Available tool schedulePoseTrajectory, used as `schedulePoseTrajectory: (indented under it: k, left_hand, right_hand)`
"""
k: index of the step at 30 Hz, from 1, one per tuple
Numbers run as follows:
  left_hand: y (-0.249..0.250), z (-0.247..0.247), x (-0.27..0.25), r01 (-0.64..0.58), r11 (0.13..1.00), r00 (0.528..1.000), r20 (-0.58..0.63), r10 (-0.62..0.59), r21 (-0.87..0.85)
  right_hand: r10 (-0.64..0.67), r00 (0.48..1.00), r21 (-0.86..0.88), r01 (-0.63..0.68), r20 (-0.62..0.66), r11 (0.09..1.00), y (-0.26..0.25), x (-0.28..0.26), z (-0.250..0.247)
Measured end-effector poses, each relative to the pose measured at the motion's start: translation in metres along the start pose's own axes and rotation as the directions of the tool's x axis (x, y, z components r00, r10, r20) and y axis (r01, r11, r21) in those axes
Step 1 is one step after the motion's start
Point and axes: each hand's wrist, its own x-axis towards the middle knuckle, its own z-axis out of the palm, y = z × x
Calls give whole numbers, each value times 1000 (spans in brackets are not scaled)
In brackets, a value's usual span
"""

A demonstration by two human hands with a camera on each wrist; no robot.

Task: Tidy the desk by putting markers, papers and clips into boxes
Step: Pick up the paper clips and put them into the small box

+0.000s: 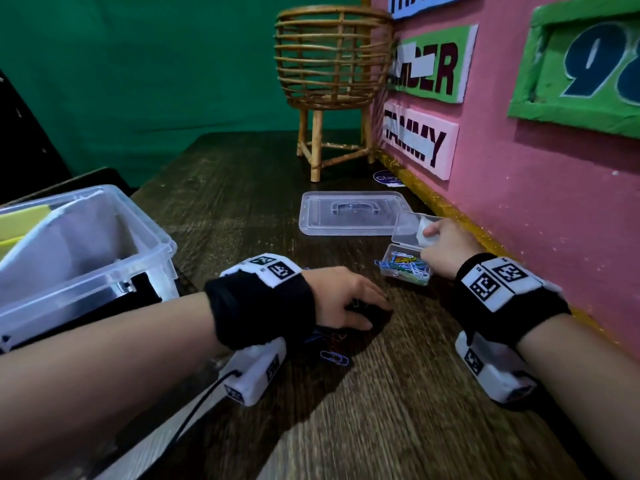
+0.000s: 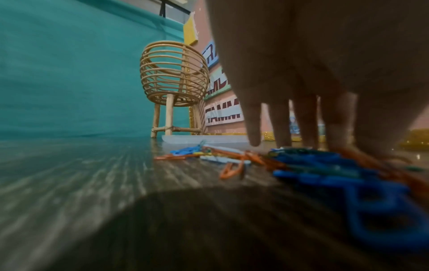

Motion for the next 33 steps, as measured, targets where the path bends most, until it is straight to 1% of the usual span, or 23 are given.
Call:
schedulePoseTrajectory:
  k: [2,4,6,8,10,14,19,21,23,24,26,27,28,29,30,31,32,33]
  left_hand:
    - [-6,-2,-10,14,999,996,-93,-17,-39]
    - [-13,-4,-21,51,998,990,-126,-56,-41]
    - [-13,-3,-29,116,993,980,-159,-116,-9]
    - [-11,-4,-27,178,984,948,-264,-176,-15]
    - [-10,-6,-21,222,975,915,-338,-219,-31]
    - [-9,-8,-8,195,978,886,-415,-205,-67]
    - [3,-9,4,88,989,882,-451,-134,-122]
    - [5,-9,7,42,991,899,-428,-92,-125]
    - [7,-9,6,6,996,924,-381,-41,-92]
    - [6,-9,4,-10,997,926,-377,-18,-73]
    - [2,-10,-2,-14,999,909,-416,-2,-36]
    - [-3,-10,-6,6,1000,899,-437,-15,-20]
    - [-7,-9,-11,41,999,903,-427,-39,-4]
    - [-9,-8,-15,92,996,928,-363,-81,13]
    - [-10,-6,-19,141,989,959,-254,-126,40]
    - [-9,-2,-24,174,982,978,-133,-163,73]
    - [-8,2,-28,183,979,983,-39,-180,95]
    - [-6,4,-33,168,981,986,6,-169,95]
  right_hand:
    - [-16,1000,-14,16,18,1000,-1,0,1]
    - [-27,998,-14,27,50,1000,-1,2,4]
    - [-50,994,33,47,97,998,-3,3,7]
    - [-88,984,106,72,158,992,-3,4,11]
    - [-127,963,155,91,239,984,-4,2,13]
    - [-187,910,286,81,369,955,-6,-5,12]
    - [-238,860,295,108,452,949,-10,-10,11]
    - [-246,849,285,119,467,951,-11,-12,10]
    - [-237,854,271,118,462,955,-11,-13,9]
    - [-229,860,262,116,456,958,-10,-13,9]
    - [-210,881,236,117,423,965,-9,-11,9]
    - [-205,895,218,125,395,968,-8,-10,9]
    - [-201,909,200,134,366,971,-7,-10,8]
    - [-197,919,183,141,341,973,-6,-9,8]
    - [-193,926,169,144,324,975,-6,-8,8]
    - [-191,930,159,147,315,976,-5,-7,9]
    - [-191,932,141,154,308,978,-5,-6,9]
    - [-195,933,116,167,302,979,-4,-5,9]
